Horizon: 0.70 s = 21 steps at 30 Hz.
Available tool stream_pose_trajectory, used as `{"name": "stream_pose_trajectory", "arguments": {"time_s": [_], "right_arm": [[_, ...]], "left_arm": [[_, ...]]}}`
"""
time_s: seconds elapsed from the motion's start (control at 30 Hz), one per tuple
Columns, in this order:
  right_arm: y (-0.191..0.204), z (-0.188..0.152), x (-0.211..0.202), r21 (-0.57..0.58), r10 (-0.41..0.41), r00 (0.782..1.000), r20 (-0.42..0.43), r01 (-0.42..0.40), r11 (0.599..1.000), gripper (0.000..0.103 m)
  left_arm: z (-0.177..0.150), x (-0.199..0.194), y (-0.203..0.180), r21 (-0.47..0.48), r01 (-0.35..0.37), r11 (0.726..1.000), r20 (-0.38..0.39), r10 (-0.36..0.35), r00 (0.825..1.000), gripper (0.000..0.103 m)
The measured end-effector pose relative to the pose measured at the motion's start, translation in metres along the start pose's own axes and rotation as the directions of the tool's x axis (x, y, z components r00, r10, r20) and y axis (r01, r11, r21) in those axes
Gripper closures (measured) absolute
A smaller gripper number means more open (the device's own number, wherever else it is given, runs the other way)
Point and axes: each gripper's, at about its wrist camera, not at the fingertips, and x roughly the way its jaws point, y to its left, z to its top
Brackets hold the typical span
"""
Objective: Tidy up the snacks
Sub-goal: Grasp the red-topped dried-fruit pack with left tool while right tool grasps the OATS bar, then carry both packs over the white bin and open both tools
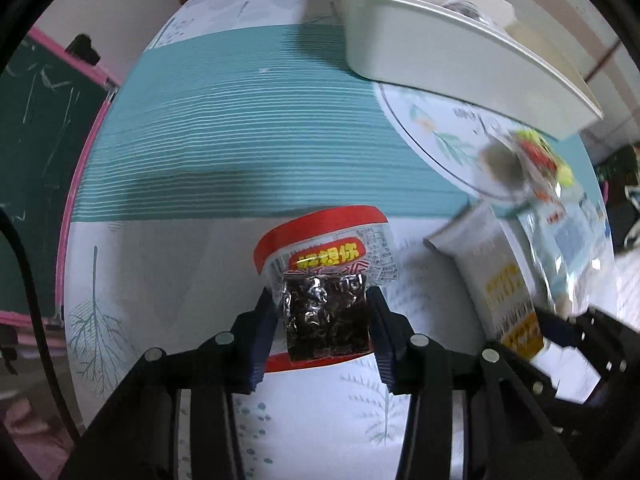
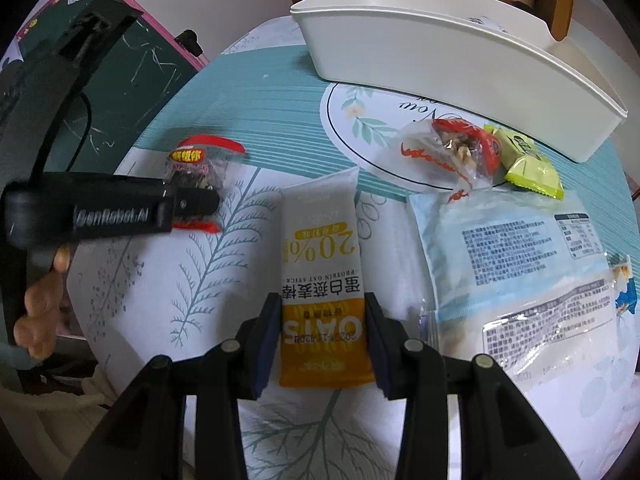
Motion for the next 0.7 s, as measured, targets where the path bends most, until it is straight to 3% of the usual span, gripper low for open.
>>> {"name": "stream_pose_trajectory", "arguments": {"time_s": [0.1, 0.37, 0.6, 0.7], "right_arm": [[0.003, -0.001, -0.006, -0.007, -0.011, 1.0, 0.019, 0.011, 1.0, 0.063], [0.0, -0.004, -0.044, 0.02, -0.009, 0.991, 0.135, 0.007, 1.0, 0.063], [-0.018, 0.009, -0.084, 0.094, 0.007, 0.973, 0.232, -0.03, 0.995, 0.063], [-0.023, 0.024, -0.105, 0.102, -0.007, 0.958, 0.285, -0.023, 0.994, 0.063]], "left_arm": [[-0.006, -0.01, -0.005, 0.034, -0.005, 0.999, 0.024, 0.004, 1.0, 0.061], [-0.008, -0.064, -0.027, 0.129, -0.057, 0.99, 0.192, 0.031, 0.981, 0.061], [0.027, -0.112, -0.032, 0.171, -0.026, 0.985, 0.288, -0.025, 0.957, 0.061], [0.045, -0.138, -0.041, 0.187, -0.026, 0.982, 0.341, -0.04, 0.939, 0.061]]}}
